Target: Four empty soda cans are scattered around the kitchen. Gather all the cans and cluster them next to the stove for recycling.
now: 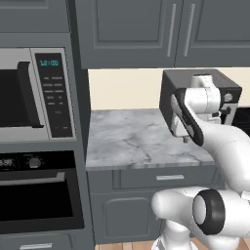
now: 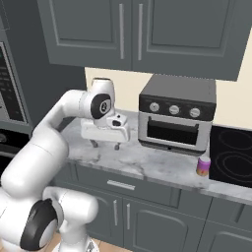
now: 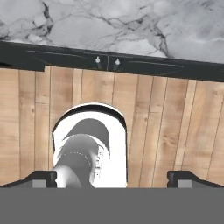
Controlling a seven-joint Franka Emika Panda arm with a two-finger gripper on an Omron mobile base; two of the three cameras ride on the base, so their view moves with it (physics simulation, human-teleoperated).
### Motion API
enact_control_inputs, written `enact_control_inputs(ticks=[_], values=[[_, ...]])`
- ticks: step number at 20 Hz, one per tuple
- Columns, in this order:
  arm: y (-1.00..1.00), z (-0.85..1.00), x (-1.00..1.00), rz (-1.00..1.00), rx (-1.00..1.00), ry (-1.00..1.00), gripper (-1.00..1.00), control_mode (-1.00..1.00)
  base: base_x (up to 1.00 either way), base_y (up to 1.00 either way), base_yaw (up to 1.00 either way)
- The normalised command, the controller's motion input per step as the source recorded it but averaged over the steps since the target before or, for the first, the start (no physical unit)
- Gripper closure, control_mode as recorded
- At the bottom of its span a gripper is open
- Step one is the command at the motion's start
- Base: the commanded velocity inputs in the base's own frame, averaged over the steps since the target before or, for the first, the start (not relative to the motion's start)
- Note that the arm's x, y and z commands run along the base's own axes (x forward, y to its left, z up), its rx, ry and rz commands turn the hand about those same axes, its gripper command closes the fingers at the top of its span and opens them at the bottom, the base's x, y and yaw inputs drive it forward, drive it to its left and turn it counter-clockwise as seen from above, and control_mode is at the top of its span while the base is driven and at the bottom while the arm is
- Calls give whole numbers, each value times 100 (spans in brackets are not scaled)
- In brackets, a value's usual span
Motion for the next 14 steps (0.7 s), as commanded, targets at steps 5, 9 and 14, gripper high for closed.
enact_control_inputs(ticks=[5, 9, 14], values=[[52, 13, 0, 1, 0, 7, -100, -100, 0, 0, 0], [47, 5, -2, 0, 0, 2, -100, -100, 0, 0, 0], [32, 1, 0, 0, 0, -4, -100, -100, 0, 0, 0]])
